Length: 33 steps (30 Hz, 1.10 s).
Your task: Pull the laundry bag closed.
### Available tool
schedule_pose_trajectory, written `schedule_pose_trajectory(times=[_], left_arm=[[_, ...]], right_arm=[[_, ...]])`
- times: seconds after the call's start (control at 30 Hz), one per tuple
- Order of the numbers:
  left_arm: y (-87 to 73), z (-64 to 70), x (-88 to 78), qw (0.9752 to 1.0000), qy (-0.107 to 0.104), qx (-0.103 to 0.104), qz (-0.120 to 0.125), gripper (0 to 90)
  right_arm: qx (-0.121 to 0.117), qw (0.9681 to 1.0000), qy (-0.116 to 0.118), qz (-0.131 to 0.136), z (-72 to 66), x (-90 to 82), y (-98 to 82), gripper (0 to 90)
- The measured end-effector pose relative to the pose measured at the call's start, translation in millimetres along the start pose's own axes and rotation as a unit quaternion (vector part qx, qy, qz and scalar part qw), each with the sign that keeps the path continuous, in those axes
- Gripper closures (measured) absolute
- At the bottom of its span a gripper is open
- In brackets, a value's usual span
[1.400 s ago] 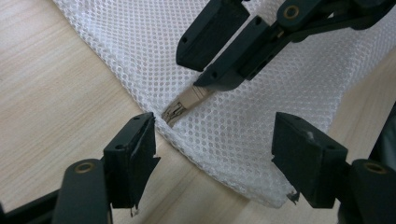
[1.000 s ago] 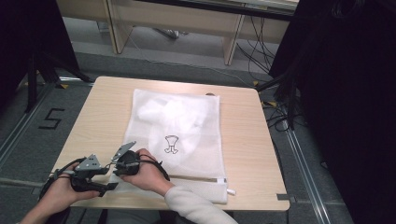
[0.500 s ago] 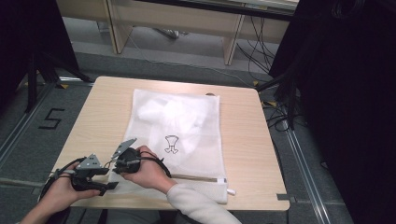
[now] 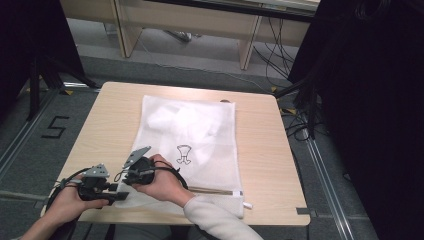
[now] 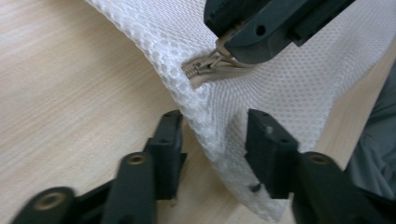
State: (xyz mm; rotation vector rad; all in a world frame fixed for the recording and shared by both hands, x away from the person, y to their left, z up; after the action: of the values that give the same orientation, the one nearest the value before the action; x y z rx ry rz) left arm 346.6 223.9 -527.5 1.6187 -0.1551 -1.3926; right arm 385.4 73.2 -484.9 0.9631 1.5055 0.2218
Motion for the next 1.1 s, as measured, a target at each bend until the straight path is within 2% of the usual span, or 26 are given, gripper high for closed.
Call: schedule_pose_trajectory(times=[0.1, 0.13, 0.2, 0.23, 0.27, 0.3, 0.33, 0.37, 0.47, 0.53, 0.57, 0.63, 0.67, 0.73, 0.8, 0.87, 0.93, 0.97, 1.0, 1.03, 1.07, 1.1], left_arm=[[1.1, 1.1, -0.3, 1.0000, -0.006, 0.003, 0.005, 70.0], [1.4, 1.4, -1.2, 0.9999, -0.004, 0.010, 0.003, 76.2], [2.0, 2.9, -1.7, 0.9999, -0.011, 0.009, 0.003, 81.6], [2.7, 2.8, -2.2, 0.9998, -0.011, 0.014, 0.005, 81.6], [3.6, 3.3, -2.7, 0.9999, -0.010, 0.012, 0.005, 83.1], [4.0, 3.5, -2.8, 0.9999, -0.012, 0.010, 0.006, 84.0], [4.6, 4.7, -3.1, 0.9998, -0.014, 0.006, 0.009, 84.5], [4.7, 5.1, -3.5, 0.9998, -0.014, 0.005, 0.008, 85.2], [5.6, 5.6, -4.4, 0.9999, -0.008, -0.001, 0.010, 85.7], [5.3, 5.3, -4.8, 0.9999, -0.012, -0.002, 0.008, 85.8], [5.5, 6.4, -4.9, 0.9998, -0.011, -0.014, 0.013, 85.9], [5.2, 5.5, -5.1, 0.9998, -0.012, -0.010, 0.012, 86.0], [5.3, 5.5, -5.7, 0.9998, -0.013, -0.009, 0.012, 86.0], [5.6, 6.3, -5.5, 0.9999, -0.008, -0.005, 0.013, 86.0], [6.1, 6.9, -4.6, 0.9998, -0.012, 0.005, 0.013, 85.9], [6.4, 7.5, -5.1, 0.9998, -0.004, 0.014, 0.010, 85.9], [6.5, 7.7, -4.9, 0.9998, -0.006, 0.016, 0.012, 85.9], [6.4, 8.4, -4.5, 0.9999, -0.006, 0.009, 0.010, 85.9], [6.8, 8.2, -5.0, 0.9998, 0.000, 0.015, 0.008, 85.9], [6.7, 9.0, -4.1, 0.9999, -0.003, 0.005, 0.010, 85.9], [6.7, 8.6, -4.6, 0.9999, 0.001, 0.009, 0.006, 85.9], [6.7, 9.6, -4.0, 1.0000, 0.003, 0.002, 0.008, 85.9]], right_arm=[[-0.010, 0.9999, -0.003, -0.001, 1.0, -0.3, 0.1, 82.0], [-0.004, 1.0000, -0.002, -0.004, 0.2, -0.7, -1.3, 82.1], [-0.008, 1.0000, -0.001, -0.005, 0.8, -0.9, -1.9, 82.1], [-0.002, 1.0000, -0.002, -0.007, -0.1, -1.1, -4.0, 82.1], [-0.013, 0.9999, -0.003, -0.009, 1.4, -1.4, -4.5, 82.1], [-0.007, 0.9999, -0.005, -0.013, 0.8, -2.8, -6.3, 82.1], [-0.012, 0.9998, -0.002, -0.013, 1.7, -3.2, -6.7, 82.1], [-0.007, 0.9996, -0.006, -0.026, 2.3, -5.6, -9.3, 82.1], [-0.010, 0.9992, -0.013, -0.035, 3.3, -6.2, -12.5, 82.3], [-0.009, 0.9991, -0.012, -0.039, 2.6, -6.5, -13.3, 82.3], [-0.011, 0.9990, -0.014, -0.042, 2.9, -6.8, -15.0, 82.4], [-0.004, 0.9987, -0.015, -0.049, 2.5, -8.4, -17.6, 82.4], [-0.011, 0.9986, -0.015, -0.050, 4.0, -9.3, -18.6, 82.4], [-0.009, 0.9986, -0.015, -0.049, 5.0, -9.8, -20.7, 82.4], [-0.008, 0.9989, -0.012, -0.045, 5.8, -10.8, -23.2, 82.4], [-0.009, 0.9992, -0.009, -0.039, 6.0, -11.3, -24.9, 82.3], [-0.011, 0.9995, -0.006, -0.030, 6.4, -11.1, -26.7, 82.4], [-0.006, 0.9996, -0.006, -0.027, 5.9, -11.5, -28.8, 82.4], [-0.012, 0.9996, -0.006, -0.023, 6.7, -11.7, -29.3, 82.4], [-0.012, 0.9996, -0.006, -0.023, 6.7, -11.7, -29.3, 82.4], [-0.021, 0.9995, -0.005, -0.022, 6.8, -11.2, -30.5, 82.4], [-0.020, 0.9995, -0.007, -0.023, 6.1, -11.4, -31.3, 82.4]])
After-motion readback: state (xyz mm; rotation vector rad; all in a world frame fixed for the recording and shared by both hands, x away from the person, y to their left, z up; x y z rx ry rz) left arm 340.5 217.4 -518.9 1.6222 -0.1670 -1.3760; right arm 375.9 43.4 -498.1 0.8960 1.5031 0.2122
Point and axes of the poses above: each handheld gripper's, and its own axes: x roughly forward along the jaws, y roughly out of its top, z roughly to its right, the point moved 3 cm from there along x, roughly forward along the jaws, and after that the axes turned 12 degrees about x, right-handed, at the moved point
